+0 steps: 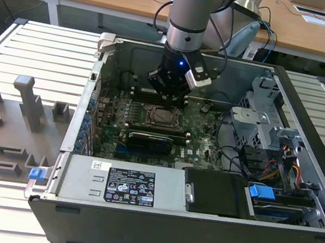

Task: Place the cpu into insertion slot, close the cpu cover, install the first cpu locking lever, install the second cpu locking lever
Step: 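Install the first cpu locking lever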

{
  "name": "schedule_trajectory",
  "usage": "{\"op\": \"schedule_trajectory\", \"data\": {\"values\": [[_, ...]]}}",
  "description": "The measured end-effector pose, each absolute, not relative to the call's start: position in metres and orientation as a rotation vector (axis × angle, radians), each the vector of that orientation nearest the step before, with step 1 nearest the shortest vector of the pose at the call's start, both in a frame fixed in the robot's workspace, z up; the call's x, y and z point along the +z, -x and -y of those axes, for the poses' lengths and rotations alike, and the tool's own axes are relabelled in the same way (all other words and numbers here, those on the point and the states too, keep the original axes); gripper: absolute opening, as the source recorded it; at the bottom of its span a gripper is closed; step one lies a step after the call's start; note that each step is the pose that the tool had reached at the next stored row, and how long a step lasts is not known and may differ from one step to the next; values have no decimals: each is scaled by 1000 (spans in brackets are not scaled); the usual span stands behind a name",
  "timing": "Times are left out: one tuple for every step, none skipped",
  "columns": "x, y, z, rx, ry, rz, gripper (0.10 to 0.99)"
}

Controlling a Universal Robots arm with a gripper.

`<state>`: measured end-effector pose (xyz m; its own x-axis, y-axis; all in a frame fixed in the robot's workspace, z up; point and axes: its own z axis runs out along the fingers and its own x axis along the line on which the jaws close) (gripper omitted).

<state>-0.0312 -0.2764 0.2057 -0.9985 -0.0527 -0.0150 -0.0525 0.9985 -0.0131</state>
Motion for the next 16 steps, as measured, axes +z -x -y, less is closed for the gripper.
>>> {"op": "schedule_trajectory", "data": {"values": [[206,31,277,-20,82,-3125,106],[206,31,279,-21,82,-3125,106],[205,31,279,-20,82,-3125,106],[204,31,279,-20,82,-3126,106],[204,31,279,-21,82,-3127,106],[203,31,280,-22,82,-3128,106],[203,31,280,-21,82,-3129,106],[203,30,280,-21,82,-3129,106],[202,30,280,-21,82,-3129,106],[202,29,280,-20,82,-3130,106],[202,26,280,-20,82,-3131,106],[202,24,280,-20,82,-3133,106],[202,23,280,-18,82,-3134,106],[202,23,280,-12,83,-3134,106],[201,23,280,-1,82,-3134,106],[201,22,280,21,83,-3133,106]]}}
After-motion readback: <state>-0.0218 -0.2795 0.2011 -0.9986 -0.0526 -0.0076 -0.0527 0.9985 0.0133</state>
